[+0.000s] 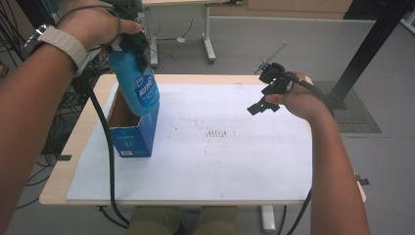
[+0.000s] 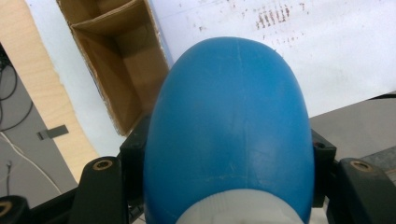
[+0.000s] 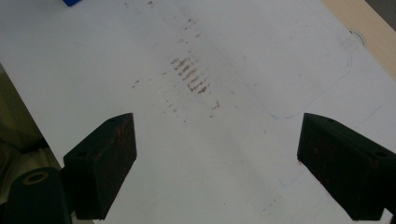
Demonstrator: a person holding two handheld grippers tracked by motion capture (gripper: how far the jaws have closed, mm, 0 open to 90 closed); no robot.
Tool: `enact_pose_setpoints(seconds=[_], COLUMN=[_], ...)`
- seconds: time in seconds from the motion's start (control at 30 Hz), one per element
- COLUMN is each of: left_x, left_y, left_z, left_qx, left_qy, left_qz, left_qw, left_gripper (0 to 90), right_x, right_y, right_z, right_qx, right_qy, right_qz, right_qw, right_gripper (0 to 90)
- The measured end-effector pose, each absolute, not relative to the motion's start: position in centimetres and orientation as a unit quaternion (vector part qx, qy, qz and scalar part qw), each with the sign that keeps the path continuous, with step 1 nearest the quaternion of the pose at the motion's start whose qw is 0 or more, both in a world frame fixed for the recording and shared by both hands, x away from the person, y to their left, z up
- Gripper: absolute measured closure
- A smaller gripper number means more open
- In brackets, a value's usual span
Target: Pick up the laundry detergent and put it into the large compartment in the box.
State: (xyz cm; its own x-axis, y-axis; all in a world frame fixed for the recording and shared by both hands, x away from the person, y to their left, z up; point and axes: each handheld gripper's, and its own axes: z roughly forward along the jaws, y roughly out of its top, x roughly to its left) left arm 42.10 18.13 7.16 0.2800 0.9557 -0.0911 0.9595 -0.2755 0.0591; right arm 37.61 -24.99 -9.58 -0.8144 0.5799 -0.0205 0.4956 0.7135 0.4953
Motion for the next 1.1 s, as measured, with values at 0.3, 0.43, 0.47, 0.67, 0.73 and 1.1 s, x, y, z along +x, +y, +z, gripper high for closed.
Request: enact_pose_setpoints(seconds=[0.3,0.43,0.47,0.67,0.73,1.1], left_x=[42.4,42.4,42.4,42.5,42.5,42.9], left_y=[18.9,19.2,19.3,20.0,20.3,21.2], left_z=[7.3,7.6,7.6,7.6,7.6,7.4], left_qx=[0.791,0.788,0.787,0.783,0.78,0.771], left_qy=[0.609,0.613,0.614,0.62,0.623,0.634], left_qz=[-0.017,-0.017,-0.018,-0.018,-0.019,-0.018], left_qw=[0.053,0.052,0.05,0.053,0.055,0.053], left_gripper=[38.4,38.4,38.4,38.3,38.4,38.4], right_x=[37.9,38.0,38.0,38.2,38.3,38.6], right_y=[-25.1,-25.0,-25.0,-24.8,-24.7,-24.6], right_z=[-9.8,-9.8,-9.8,-9.7,-9.8,-10.0], right_qx=[0.294,0.294,0.294,0.292,0.291,0.292], right_qy=[0.921,0.922,0.921,0.922,0.923,0.922], right_qz=[0.241,0.239,0.239,0.24,0.239,0.239], right_qw=[0.085,0.085,0.086,0.086,0.086,0.082], right_gripper=[11.7,11.7,11.7,11.7,11.7,11.7])
